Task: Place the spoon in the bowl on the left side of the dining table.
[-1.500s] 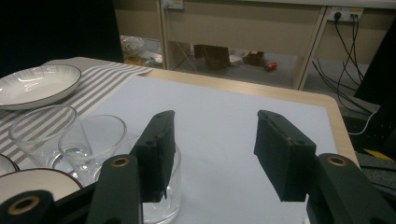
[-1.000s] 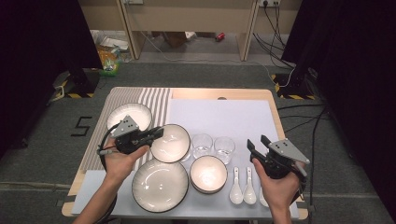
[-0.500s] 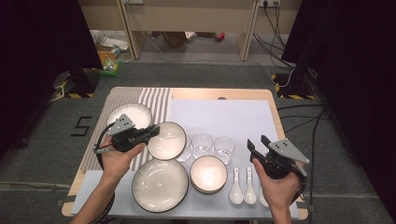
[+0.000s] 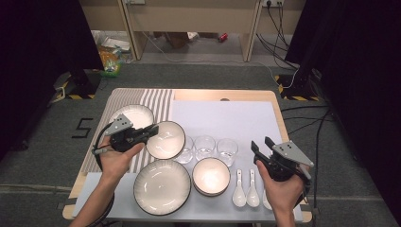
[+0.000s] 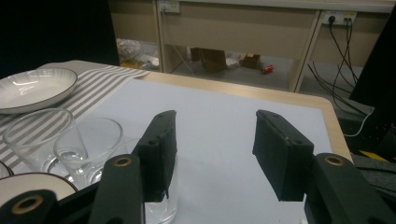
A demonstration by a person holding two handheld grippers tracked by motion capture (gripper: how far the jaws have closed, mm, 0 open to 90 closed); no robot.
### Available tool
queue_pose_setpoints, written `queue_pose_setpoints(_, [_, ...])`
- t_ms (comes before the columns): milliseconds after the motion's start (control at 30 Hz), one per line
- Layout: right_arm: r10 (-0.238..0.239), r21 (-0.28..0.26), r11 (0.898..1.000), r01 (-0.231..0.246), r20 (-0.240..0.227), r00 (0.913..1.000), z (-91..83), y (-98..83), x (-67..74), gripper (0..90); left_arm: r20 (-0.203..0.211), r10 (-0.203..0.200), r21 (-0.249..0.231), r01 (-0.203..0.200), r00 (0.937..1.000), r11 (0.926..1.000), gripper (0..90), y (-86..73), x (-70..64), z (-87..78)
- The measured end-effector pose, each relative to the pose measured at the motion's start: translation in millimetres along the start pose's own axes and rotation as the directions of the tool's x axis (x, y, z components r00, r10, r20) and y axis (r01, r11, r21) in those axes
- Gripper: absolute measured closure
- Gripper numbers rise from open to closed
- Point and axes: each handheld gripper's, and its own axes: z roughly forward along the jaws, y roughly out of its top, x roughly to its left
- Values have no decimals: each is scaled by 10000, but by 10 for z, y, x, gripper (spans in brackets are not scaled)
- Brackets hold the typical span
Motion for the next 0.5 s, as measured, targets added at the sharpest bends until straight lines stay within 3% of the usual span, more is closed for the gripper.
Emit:
queue_pose_setpoints(200, [-33,-296,9996,40,246,9997,1,-6,7,520,-35,-30,-1,30,10000,10000,819,6,11,-9])
queue_pose_setpoints(267, [20,-252,9997,-14,226,9997,8,-9,19,520,-48,-22,-20,22,10000,10000,819,8,15,-10])
queue_pose_setpoints(400, [-334,-300,9990,346,402,9986,14,-8,12,512,-95,-40,-24,40,9999,10000,819,11,30,-20])
queue_pose_setpoints(500, [-226,-223,9995,235,394,9990,16,-13,12,513,-142,-83,-44,83,9999,10000,820,12,46,-31])
